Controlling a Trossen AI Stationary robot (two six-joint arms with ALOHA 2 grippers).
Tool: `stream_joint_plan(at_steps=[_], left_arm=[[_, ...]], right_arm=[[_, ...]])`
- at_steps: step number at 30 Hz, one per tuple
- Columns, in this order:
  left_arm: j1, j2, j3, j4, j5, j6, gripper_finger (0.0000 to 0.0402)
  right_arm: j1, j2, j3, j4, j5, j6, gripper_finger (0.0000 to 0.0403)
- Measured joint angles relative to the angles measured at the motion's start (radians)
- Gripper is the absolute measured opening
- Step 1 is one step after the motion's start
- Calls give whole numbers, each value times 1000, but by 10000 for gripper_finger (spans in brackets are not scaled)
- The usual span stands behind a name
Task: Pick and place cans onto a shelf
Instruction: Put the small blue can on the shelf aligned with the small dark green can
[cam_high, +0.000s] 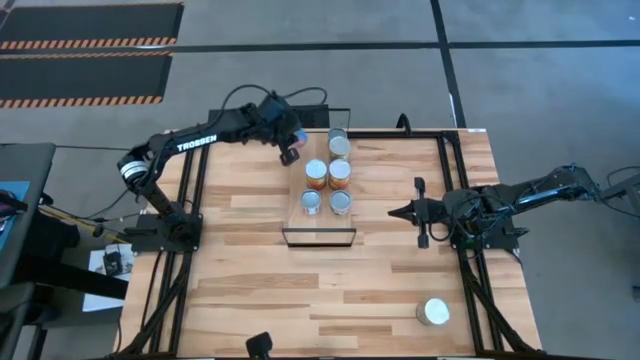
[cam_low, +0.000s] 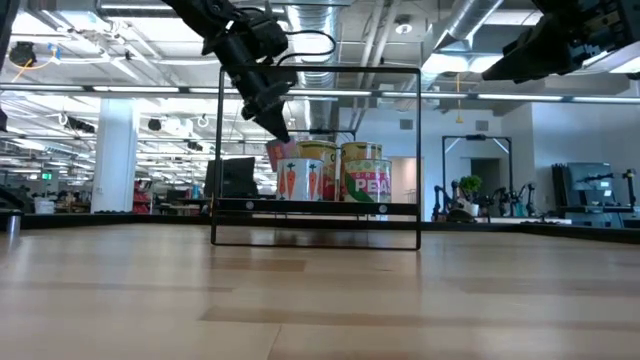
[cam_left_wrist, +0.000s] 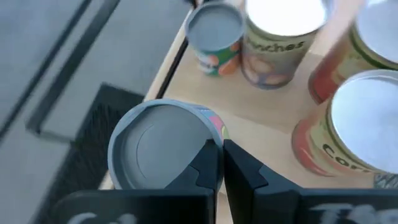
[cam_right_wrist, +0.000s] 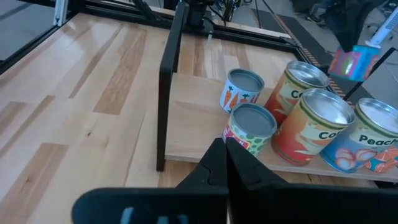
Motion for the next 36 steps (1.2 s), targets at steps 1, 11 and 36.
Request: stream_joint_plan(at_steps=[1, 11, 36], left_arm=[[-4, 0, 0, -7, -7, -38, 0], [-41, 106, 20, 27, -46, -195, 0], [-55, 227, 73, 118, -65, -33, 24]], right_arm=[[0, 0, 0, 0, 0, 0, 3], [1, 0, 0, 8, 0, 0, 3], [7, 0, 0, 3, -1, 2, 4]])
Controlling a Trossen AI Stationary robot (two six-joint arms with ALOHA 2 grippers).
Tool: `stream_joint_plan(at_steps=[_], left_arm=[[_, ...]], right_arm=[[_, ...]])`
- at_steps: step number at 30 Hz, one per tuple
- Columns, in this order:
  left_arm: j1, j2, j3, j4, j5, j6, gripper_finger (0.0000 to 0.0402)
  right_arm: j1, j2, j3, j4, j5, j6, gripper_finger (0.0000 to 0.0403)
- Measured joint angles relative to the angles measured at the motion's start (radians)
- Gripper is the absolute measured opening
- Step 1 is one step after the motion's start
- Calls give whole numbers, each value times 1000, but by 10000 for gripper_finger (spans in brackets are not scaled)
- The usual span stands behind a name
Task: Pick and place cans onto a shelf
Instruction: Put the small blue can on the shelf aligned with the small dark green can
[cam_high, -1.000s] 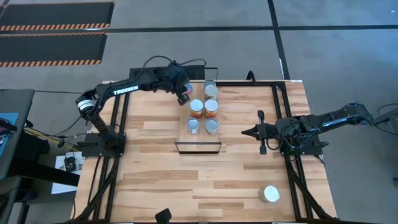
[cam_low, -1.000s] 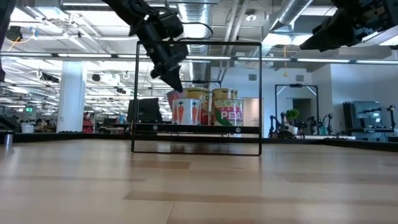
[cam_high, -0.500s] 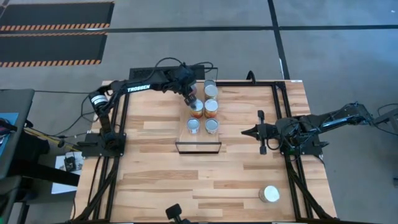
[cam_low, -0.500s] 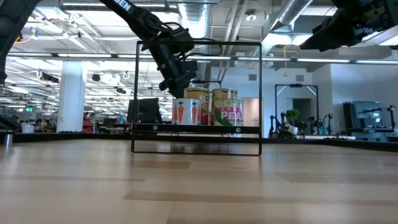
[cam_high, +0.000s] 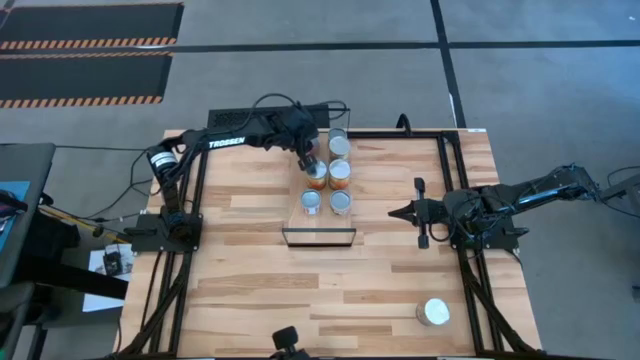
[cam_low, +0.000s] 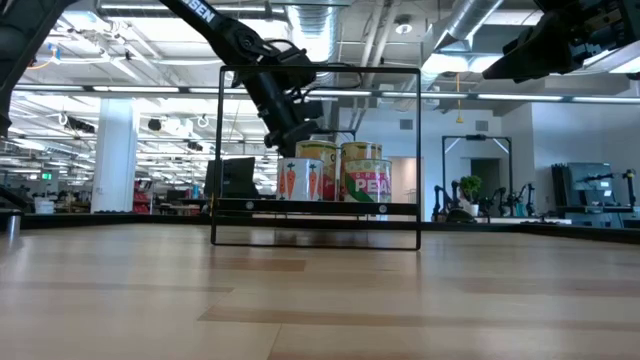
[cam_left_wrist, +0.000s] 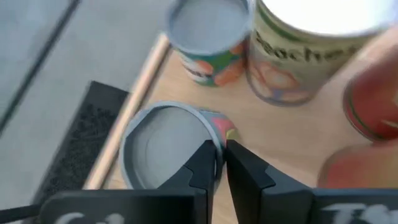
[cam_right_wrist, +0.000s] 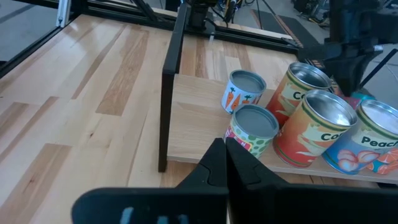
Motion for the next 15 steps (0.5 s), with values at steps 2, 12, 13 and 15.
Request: stream_joint_plan(at_steps=[2, 12, 13, 15], left_arm=[[0, 9, 0, -7, 15, 5, 32], [0, 35, 0, 19, 31, 36, 43], [0, 34, 0, 19, 31, 36, 43], [0, 34, 0, 18, 30, 36, 44]], right_arm=[[0, 0, 0, 0, 0, 2, 4], [6, 0, 0, -3, 0, 2, 4], [8, 0, 0, -3, 0, 2, 4], [14, 0, 0, -2, 0, 2, 4]])
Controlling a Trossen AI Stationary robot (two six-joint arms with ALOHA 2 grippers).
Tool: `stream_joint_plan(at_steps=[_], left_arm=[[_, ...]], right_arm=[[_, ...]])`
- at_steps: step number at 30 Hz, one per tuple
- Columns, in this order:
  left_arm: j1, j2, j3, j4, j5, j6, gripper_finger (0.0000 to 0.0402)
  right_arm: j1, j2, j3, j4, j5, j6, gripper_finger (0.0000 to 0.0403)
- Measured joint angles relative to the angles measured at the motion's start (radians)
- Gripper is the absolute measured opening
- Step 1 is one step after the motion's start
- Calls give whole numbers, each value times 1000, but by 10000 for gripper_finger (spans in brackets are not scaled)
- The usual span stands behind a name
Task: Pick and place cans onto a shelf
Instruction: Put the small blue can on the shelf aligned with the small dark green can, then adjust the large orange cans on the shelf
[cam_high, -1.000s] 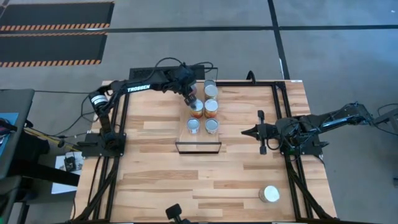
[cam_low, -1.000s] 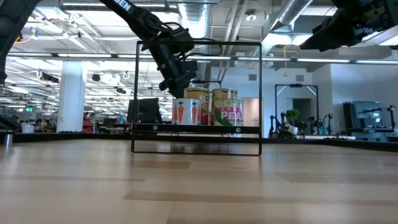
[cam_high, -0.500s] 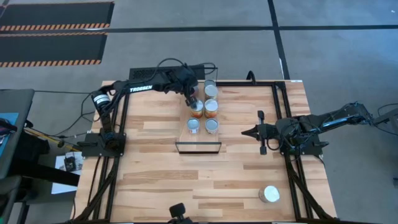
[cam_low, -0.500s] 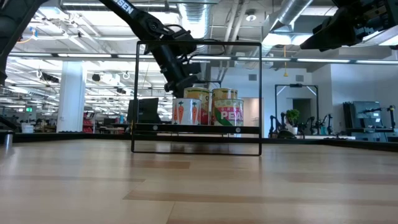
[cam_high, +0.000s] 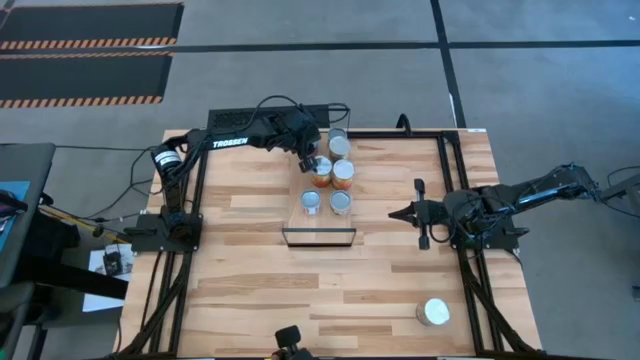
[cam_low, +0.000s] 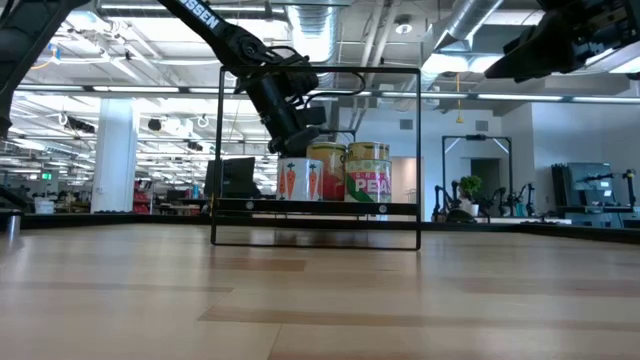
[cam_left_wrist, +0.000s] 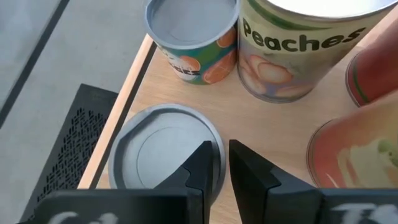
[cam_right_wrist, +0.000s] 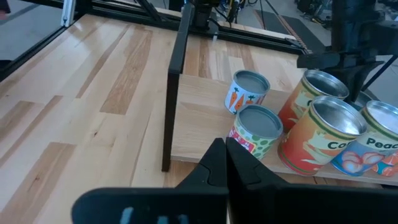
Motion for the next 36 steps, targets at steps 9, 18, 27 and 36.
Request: stream_joint_plan(at_steps=[9, 18, 27, 36], left_arm=[[0, -1, 1, -5, -13, 16, 44], [0, -2, 62, -38, -14, 28, 44], [0, -44, 78, -89, -29, 57, 98], [-12, -272, -158, -8, -51, 3, 33]], right_arm=[[7, 0, 0, 3, 2, 0, 4], [7, 0, 0, 3, 4, 0, 4], [7, 0, 0, 2, 4, -1, 4], [-52, 67, 0, 26, 10, 118, 4]])
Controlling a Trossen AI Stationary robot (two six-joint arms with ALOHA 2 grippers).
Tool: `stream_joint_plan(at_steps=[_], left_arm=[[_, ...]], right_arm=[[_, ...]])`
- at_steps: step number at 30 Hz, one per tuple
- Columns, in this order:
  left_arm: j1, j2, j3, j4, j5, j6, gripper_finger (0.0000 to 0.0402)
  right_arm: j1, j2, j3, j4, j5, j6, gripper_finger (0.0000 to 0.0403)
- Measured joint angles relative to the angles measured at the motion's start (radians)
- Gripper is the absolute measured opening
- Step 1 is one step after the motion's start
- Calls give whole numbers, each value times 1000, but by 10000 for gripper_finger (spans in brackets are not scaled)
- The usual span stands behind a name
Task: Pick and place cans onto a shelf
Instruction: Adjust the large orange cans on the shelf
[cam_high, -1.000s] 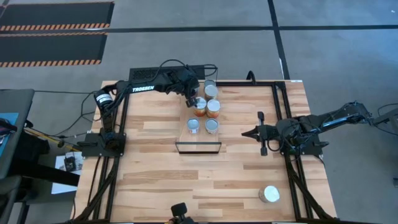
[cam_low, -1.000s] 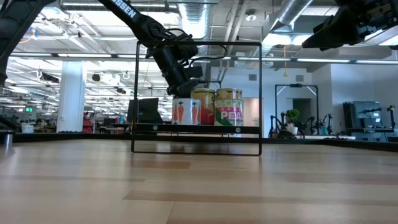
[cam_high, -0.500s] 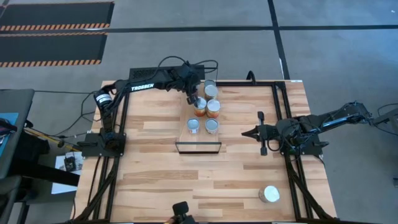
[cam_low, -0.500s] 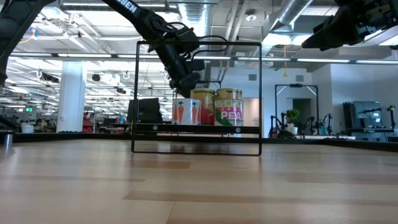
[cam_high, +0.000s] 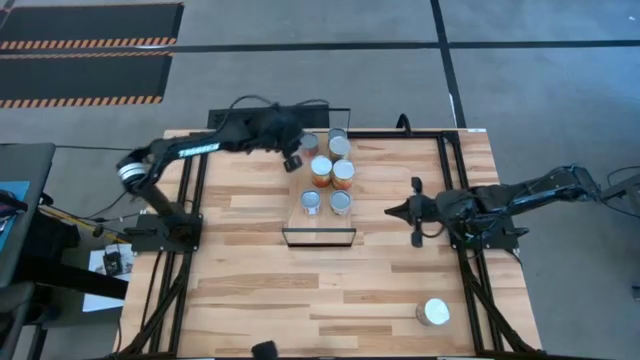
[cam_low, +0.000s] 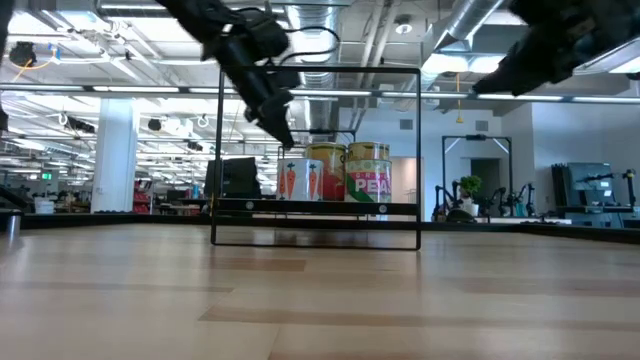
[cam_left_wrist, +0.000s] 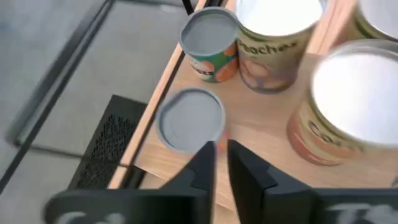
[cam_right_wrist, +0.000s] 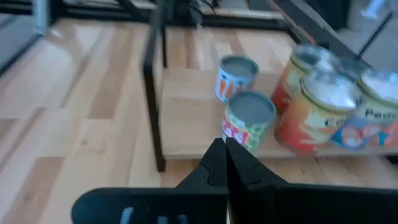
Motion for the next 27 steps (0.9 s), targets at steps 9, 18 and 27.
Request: stream_joint_plan(at_steps=[9, 18, 27], left_arm=[[-13, -264, -476, 457, 51, -111, 8], [-14, -308, -609, 569, 52, -113, 9], [-12, -301, -610, 634, 59, -128, 9]], right_arm=[[-211, 262, 0, 257, 53, 60, 4], [-361, 505, 27, 400, 54, 143, 4], [-406, 686, 133, 405, 50, 177, 4]])
